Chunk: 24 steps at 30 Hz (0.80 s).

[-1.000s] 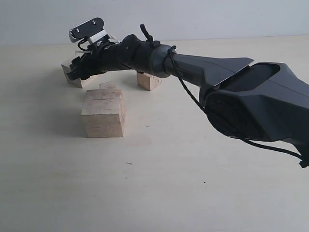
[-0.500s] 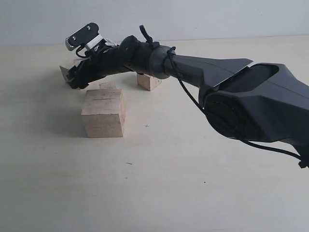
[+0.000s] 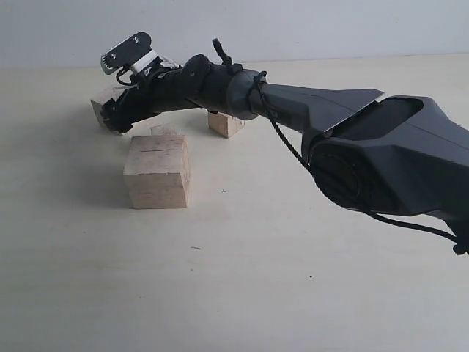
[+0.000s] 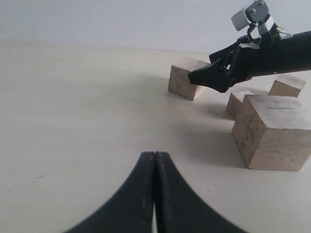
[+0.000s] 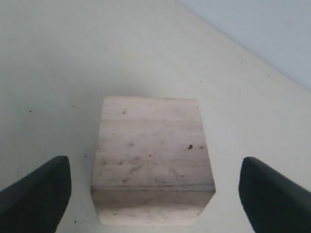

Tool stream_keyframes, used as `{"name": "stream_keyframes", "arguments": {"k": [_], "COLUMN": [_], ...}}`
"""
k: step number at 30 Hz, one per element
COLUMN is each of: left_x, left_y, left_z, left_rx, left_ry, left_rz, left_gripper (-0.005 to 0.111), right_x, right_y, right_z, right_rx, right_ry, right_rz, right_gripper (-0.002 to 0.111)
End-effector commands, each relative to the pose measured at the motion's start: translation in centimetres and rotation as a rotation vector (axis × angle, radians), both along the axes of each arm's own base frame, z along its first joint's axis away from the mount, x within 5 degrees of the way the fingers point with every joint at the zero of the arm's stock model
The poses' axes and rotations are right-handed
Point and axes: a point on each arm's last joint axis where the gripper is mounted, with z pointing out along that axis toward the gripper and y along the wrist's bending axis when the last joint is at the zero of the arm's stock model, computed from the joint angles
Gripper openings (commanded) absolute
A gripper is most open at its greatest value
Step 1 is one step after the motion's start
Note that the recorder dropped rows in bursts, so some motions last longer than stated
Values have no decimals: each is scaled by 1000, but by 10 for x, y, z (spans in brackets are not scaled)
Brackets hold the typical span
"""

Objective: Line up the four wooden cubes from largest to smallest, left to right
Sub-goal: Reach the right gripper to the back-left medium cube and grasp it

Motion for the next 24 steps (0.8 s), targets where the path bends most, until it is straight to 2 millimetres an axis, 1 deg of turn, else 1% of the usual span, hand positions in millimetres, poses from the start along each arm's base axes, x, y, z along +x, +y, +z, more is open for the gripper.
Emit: {"name": "stream_keyframes", "arguments": {"k": [1,8,11,13,14,15,18,19,20,21,24], "left_x": [0,0,0,0,0,0,0,0,0,0,0], "left_y": [0,0,0,0,0,0,0,0,0,0,0], "left_z": [1,1,1,1,1,1,1,1,1,1,1], "left_rx": [-7,-7,-7,-7,-7,-7,-7,-7,-7,-7,-7], "left_ry": [-12,-12,-12,-12,-12,-12,-12,-12,-12,-12,-12], "left_rz": [-5,-5,-5,-5,-5,-5,-5,-5,-5,-5,-5], "left_gripper": [0,0,0,0,0,0,0,0,0,0,0], "right_x": [1,-2,-3,-4,-5,-6,-8,-9,-9,-9,-9], "right_y": [0,1,1,1,1,1,2,2,1,2,2], "right_z": [3,2,-3,-8,-9,-10,-10,-7,-6,-1,13], "right_rx": [28,17,10,0,-4,-8,-14,-15,-19,-18,-4], "right_ry": [10,35,44,60,66,75,91,87,82,78,61], "right_rz": [-19,10,14,27,32,43,63,68,72,78,81], "right_gripper": [83,75,73,69,64,57,27,17,9,0,0]}}
